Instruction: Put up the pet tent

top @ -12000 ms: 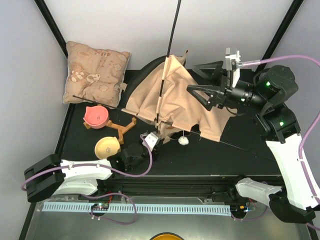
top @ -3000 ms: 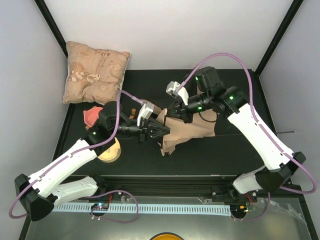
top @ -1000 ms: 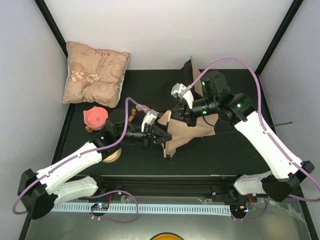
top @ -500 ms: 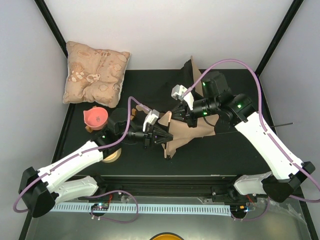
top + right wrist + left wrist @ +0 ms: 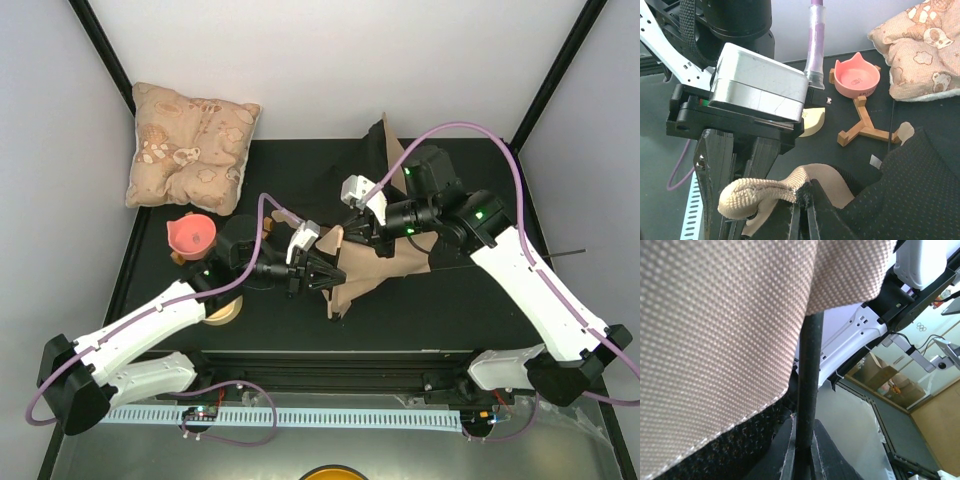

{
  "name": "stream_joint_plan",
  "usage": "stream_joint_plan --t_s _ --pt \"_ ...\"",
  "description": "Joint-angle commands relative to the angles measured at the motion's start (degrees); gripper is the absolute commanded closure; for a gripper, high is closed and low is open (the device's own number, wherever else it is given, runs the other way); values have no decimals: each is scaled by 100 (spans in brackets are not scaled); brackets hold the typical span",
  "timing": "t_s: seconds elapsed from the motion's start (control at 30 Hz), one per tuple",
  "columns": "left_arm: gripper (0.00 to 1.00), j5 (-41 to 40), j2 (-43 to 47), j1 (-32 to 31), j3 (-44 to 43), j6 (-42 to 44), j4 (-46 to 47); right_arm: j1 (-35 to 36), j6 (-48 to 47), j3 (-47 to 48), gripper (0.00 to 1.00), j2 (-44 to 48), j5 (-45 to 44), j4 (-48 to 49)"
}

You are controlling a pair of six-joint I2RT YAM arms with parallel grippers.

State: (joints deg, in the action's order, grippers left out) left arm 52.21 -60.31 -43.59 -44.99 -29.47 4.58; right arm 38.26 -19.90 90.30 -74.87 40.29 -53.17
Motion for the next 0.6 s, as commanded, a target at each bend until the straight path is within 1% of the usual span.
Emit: stream_joint_plan --t_s 0.0,0.57 --pt "98 220 -139 -70 119 -323 -1485 44 -229 169 99 319 70 816" --pt "99 310 26 -70 72 -359 -1434 47 -661 -48 99 370 -317 739"
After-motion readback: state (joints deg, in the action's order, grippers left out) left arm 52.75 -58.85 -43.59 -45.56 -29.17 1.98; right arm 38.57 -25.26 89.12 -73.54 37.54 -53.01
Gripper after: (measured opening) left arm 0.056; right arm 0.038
